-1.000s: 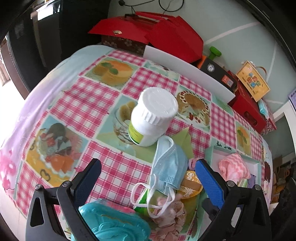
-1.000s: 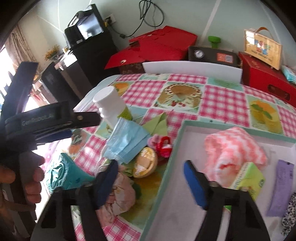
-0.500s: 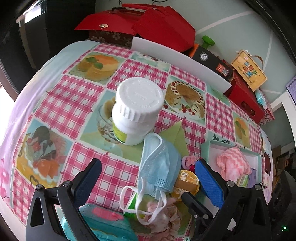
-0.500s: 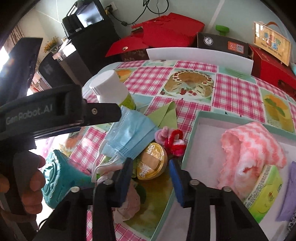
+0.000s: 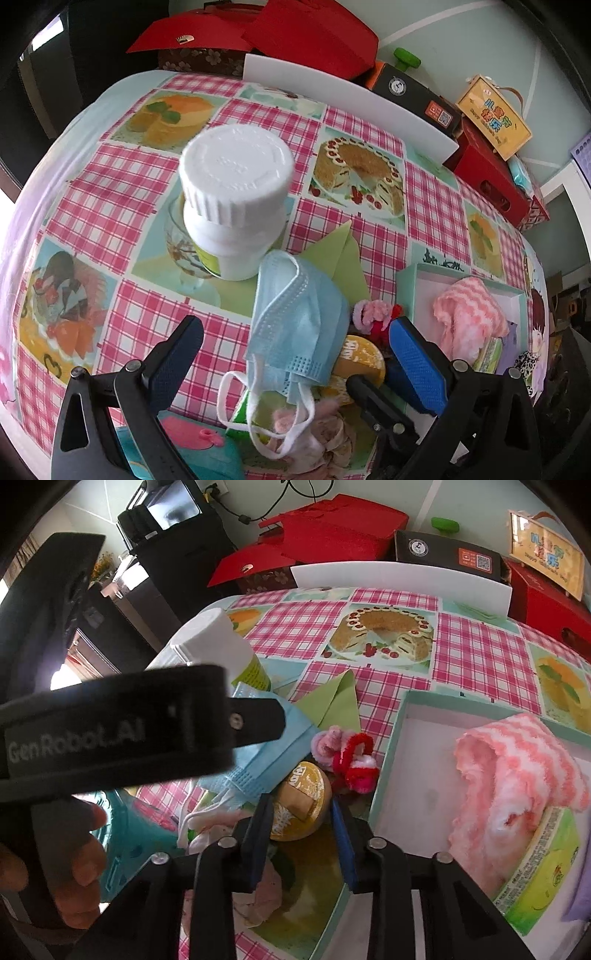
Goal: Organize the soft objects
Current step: 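Grasp the blue face mask with the left gripper while the right gripper grasps the gold round packet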
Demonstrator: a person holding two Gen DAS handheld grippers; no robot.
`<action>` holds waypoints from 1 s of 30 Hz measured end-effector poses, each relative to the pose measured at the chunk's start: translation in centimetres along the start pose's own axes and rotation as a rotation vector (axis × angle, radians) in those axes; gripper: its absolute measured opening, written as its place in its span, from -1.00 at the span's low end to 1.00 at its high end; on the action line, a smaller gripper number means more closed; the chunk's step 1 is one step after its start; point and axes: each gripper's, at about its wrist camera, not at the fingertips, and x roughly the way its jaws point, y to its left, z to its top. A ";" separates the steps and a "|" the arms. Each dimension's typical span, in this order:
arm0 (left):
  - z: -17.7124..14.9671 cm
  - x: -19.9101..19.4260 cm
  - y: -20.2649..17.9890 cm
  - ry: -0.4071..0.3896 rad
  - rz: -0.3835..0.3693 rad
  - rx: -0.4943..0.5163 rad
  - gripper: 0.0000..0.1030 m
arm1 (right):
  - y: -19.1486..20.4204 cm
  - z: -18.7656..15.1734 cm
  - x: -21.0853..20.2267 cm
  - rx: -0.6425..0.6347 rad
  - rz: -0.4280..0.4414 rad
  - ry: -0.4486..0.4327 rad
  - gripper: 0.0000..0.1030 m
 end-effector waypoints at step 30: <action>-0.2 0.8 0.3 0.015 -0.015 -0.014 -0.65 | -0.2 -0.3 0.0 0.007 0.008 0.004 -0.62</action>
